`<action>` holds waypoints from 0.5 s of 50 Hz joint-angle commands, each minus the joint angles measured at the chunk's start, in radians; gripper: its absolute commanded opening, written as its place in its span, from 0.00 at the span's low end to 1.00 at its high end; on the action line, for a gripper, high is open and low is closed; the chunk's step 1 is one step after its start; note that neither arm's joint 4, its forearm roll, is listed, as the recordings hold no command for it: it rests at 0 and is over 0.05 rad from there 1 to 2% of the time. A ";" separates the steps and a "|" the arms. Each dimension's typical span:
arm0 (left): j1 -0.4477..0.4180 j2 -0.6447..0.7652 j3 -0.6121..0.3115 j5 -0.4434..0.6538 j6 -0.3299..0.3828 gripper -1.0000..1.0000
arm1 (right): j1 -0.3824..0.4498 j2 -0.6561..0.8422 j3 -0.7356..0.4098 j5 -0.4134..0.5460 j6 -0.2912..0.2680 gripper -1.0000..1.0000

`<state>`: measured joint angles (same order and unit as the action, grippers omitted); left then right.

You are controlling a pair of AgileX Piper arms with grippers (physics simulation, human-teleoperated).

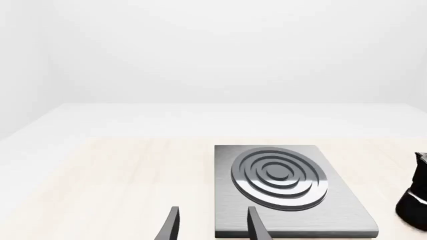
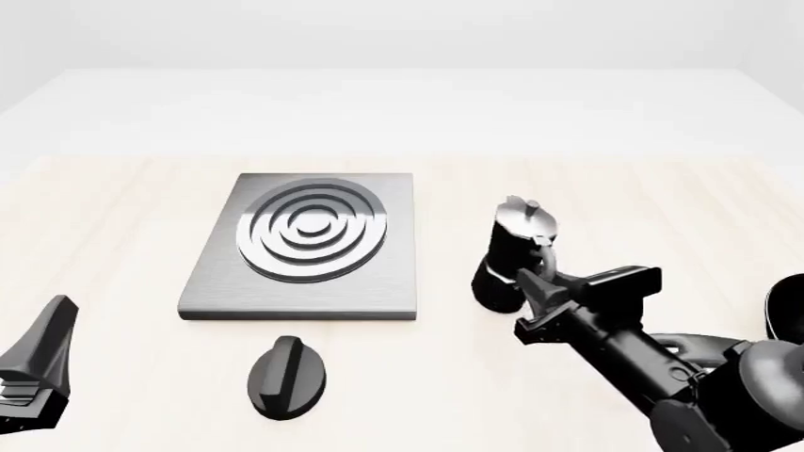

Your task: Put the moka pot on the stove.

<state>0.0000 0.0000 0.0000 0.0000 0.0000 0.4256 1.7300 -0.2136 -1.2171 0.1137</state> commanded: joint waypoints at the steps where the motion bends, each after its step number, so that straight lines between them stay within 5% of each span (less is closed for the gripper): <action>1: 0.000 0.000 0.000 0.000 0.000 1.00 | 0.002 -0.085 0.031 0.019 -0.013 0.00; 25: 0.000 0.000 0.000 0.000 0.000 1.00 | 0.001 -0.332 0.014 0.204 -0.093 0.00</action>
<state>0.0000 0.0000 0.0000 0.0000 0.0000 0.4220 1.4888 -0.1802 -1.0825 0.0400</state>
